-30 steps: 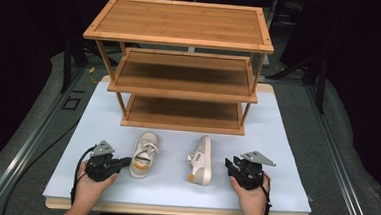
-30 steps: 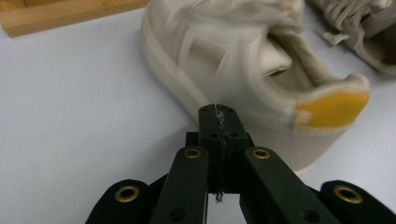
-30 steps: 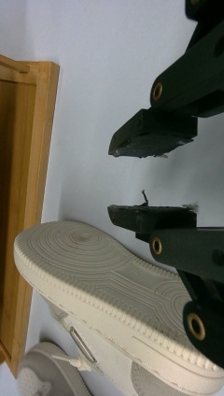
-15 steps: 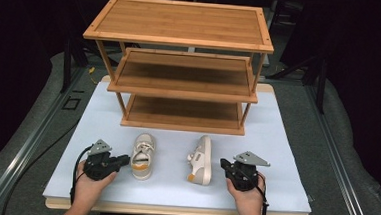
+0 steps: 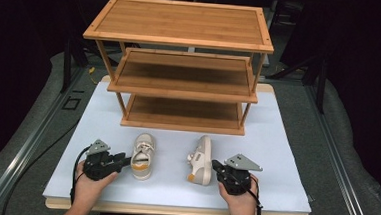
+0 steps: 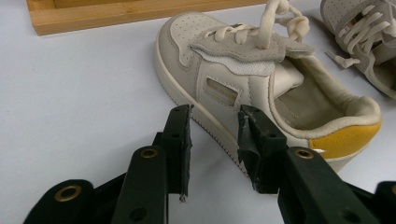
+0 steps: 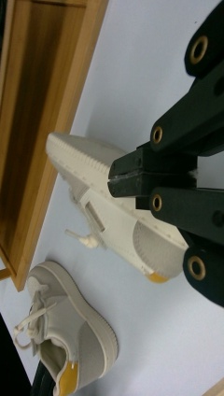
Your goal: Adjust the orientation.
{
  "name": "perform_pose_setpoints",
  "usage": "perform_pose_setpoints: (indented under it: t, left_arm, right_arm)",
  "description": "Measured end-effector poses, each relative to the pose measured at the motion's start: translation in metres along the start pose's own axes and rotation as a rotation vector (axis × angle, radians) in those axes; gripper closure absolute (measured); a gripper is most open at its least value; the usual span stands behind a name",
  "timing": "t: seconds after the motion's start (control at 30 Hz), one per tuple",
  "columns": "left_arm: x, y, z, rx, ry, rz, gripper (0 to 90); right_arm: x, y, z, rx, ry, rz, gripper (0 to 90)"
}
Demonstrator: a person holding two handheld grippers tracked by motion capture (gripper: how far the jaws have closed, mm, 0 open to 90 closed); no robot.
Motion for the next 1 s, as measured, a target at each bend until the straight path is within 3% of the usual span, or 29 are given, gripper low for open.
perform_pose_setpoints:
  t: [0.17,0.43,0.83,1.0]
  left_arm:
    - [0.0,0.0,0.001,0.002,-0.002,0.003,64.0]
    - [-0.001,0.0,0.001,0.005,-0.007,0.01,62.8]
    - [0.0,0.001,0.003,0.014,-0.014,0.013,62.1]
    - [0.0,0.001,0.003,0.017,-0.018,0.02,61.8]
  right_arm:
    - [-0.011,0.0,-0.003,-0.013,0.005,0.033,90.0]
    - [-0.011,-0.003,-0.008,-0.036,-0.014,0.048,90.0]
    - [0.006,-0.008,-0.005,-0.061,-0.06,-0.027,90.0]
    - [0.013,-0.01,-0.004,-0.069,-0.048,-0.062,90.0]
Point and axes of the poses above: each handheld gripper's, and its own axes: z roughly backward along the jaws, y roughly out of its top, x roughly to its right, the point moved 6 cm from there along -z, roughly forward along the jaws, and after that the axes turned 11 degrees about -x, right-handed, at the moved point
